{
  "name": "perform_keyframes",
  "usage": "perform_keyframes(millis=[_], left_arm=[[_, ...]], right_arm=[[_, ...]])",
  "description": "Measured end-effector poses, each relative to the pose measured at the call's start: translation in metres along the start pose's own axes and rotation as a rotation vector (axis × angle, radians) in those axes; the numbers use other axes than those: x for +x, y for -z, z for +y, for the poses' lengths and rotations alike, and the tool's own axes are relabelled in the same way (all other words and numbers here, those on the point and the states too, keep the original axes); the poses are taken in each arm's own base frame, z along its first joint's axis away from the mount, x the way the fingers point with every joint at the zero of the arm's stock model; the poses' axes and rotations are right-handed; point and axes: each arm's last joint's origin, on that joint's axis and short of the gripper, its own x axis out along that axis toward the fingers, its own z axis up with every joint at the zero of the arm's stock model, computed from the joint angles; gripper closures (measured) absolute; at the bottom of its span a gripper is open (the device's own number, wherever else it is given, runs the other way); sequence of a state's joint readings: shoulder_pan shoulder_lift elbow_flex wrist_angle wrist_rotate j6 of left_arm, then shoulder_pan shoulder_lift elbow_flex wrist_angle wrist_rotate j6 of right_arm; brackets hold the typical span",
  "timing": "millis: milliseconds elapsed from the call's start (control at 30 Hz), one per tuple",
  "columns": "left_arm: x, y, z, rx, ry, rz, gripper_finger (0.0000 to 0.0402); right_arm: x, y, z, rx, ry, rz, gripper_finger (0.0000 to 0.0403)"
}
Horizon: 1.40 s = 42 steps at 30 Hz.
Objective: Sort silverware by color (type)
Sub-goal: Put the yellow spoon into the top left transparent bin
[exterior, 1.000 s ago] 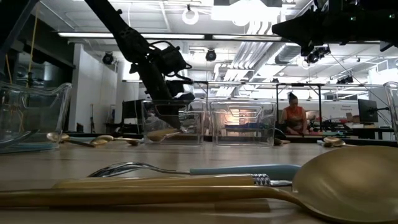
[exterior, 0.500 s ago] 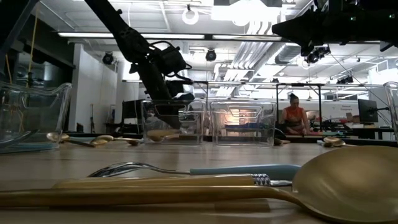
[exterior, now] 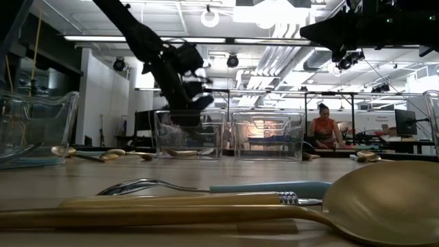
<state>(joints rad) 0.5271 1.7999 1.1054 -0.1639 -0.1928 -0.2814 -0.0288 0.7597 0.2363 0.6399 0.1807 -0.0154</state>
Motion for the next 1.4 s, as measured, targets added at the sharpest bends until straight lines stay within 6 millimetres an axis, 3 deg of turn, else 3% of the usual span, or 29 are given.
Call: perform_keyframes(millis=[133, 333, 433, 567, 767, 933, 1100, 1400], left_arm=[[-0.034, -0.022, 0.004, 0.0, 0.025, -0.117, 0.028], [-0.106, -0.042, 0.009, 0.007, 0.114, -0.32, 0.0281], [-0.134, -0.032, 0.001, 0.055, 0.23, -0.436, 0.0282], [-0.157, 0.001, -0.013, 0.132, 0.363, -0.615, 0.0282], [-0.163, 0.069, -0.025, 0.229, 0.525, -0.774, 0.0282], [-0.164, 0.106, -0.023, 0.227, 0.624, -0.896, 0.0282], [-0.167, 0.122, -0.02, 0.22, 0.664, -0.994, 0.0282], [-0.167, 0.123, -0.019, 0.231, 0.647, -1.006, 0.0282]], right_arm=[[0.0, 0.0, 0.0, 0.0, 0.0, 0.0, 0.0403], [0.0, 0.0, 0.0, 0.015, 0.0, 0.002, 0.0403], [0.0, 0.001, 0.0, 0.016, 0.0, 0.013, 0.0403], [0.0, 0.004, 0.0, 0.045, 0.0, 0.037, 0.0403], [0.0, 0.005, 0.0, 0.053, 0.0, 0.052, 0.0403], [0.0, 0.005, 0.0, 0.051, 0.0, 0.052, 0.0403], [0.0, 0.004, 0.0, 0.028, 0.0, 0.043, 0.0403], [0.0, 0.004, 0.0, 0.027, 0.0, 0.042, 0.0403]])
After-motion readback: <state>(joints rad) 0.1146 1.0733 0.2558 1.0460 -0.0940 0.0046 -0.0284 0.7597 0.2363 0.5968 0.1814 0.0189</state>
